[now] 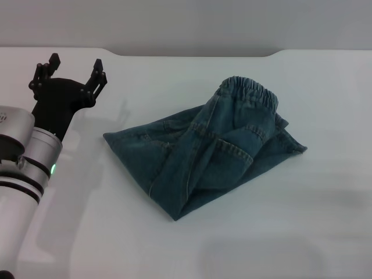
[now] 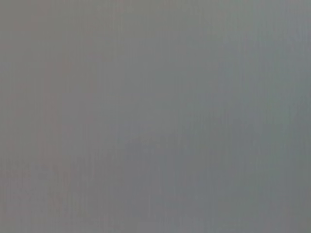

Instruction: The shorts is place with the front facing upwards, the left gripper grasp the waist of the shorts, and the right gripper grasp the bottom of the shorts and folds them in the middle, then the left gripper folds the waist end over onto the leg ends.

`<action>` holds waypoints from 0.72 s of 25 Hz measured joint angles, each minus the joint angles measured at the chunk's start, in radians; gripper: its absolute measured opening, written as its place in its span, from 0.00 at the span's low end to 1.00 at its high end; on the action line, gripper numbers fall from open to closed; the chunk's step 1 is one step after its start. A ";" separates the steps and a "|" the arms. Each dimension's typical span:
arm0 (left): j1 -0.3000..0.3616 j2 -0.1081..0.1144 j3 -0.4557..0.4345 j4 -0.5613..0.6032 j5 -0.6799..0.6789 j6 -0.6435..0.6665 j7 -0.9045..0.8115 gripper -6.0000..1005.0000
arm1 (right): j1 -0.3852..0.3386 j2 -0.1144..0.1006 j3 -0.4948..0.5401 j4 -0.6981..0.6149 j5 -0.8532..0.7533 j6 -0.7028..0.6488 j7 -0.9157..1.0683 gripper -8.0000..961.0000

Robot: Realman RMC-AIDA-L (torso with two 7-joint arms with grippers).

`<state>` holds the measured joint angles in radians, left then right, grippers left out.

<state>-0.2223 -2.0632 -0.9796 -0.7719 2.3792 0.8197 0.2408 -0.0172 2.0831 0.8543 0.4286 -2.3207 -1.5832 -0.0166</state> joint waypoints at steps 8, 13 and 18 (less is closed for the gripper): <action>-0.005 0.002 0.000 0.004 0.000 -0.002 0.000 0.84 | 0.003 0.000 0.000 0.001 0.001 0.000 -0.002 0.65; -0.009 0.002 0.000 0.004 0.000 -0.005 0.000 0.84 | 0.005 0.000 0.000 -0.002 0.001 0.007 -0.002 0.65; -0.011 0.002 -0.001 0.002 0.000 -0.004 0.000 0.84 | 0.005 0.001 -0.005 -0.004 0.002 0.003 -0.003 0.65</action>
<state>-0.2328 -2.0616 -0.9802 -0.7700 2.3791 0.8153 0.2408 -0.0122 2.0837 0.8489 0.4248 -2.3183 -1.5797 -0.0194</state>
